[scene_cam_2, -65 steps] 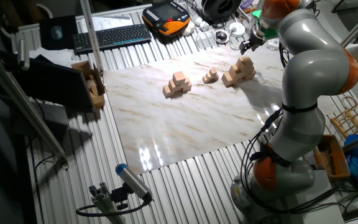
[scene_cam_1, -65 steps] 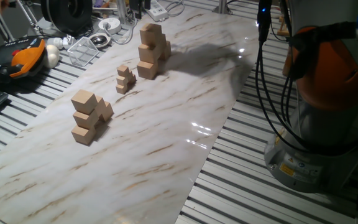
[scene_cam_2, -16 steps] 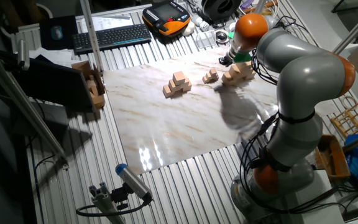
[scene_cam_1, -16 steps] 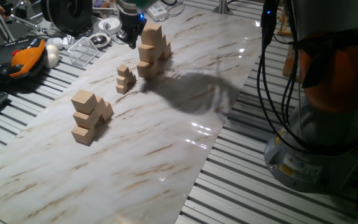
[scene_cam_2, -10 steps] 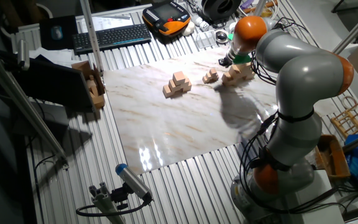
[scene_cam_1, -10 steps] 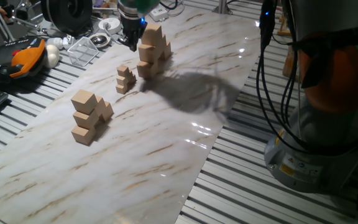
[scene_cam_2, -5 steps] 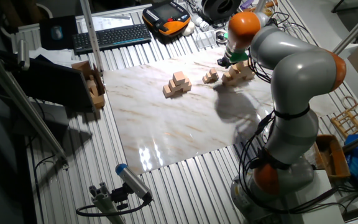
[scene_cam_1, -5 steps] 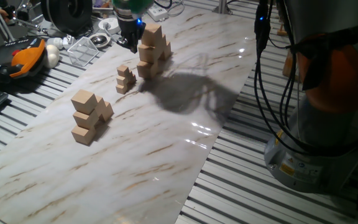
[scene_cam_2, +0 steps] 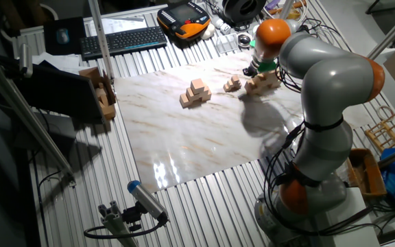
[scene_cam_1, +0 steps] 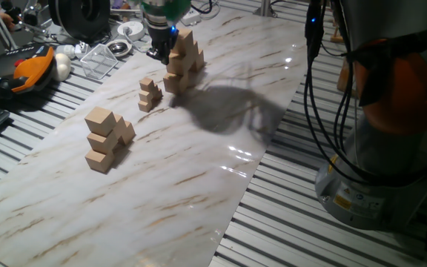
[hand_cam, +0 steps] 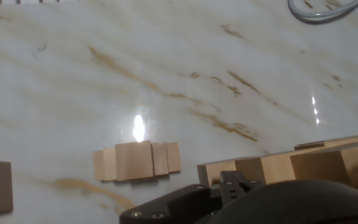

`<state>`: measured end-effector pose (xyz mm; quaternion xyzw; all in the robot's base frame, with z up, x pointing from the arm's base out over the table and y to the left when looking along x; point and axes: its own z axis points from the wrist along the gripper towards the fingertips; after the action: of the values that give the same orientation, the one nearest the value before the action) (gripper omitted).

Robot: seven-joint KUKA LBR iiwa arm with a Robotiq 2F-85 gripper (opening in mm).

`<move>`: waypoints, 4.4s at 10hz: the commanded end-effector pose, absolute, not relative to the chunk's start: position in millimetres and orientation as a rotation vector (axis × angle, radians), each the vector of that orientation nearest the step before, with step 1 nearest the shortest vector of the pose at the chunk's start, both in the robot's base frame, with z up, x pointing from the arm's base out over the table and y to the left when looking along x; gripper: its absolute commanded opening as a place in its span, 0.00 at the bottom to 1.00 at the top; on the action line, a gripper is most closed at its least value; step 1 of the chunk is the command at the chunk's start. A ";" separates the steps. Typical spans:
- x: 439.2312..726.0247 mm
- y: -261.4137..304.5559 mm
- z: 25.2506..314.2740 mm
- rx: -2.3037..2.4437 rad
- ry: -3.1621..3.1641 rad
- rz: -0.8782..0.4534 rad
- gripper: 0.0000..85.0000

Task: Stack the blocks into a pyramid shape

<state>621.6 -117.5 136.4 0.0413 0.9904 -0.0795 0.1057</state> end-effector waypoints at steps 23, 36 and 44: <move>593.6 -102.3 217.3 0.142 3.053 -0.008 0.00; 573.4 -98.0 219.1 0.017 3.044 -0.020 0.00; 572.7 -97.1 222.0 0.018 3.046 0.001 0.00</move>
<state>572.8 -97.0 222.0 0.0058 0.9988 0.0004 0.0478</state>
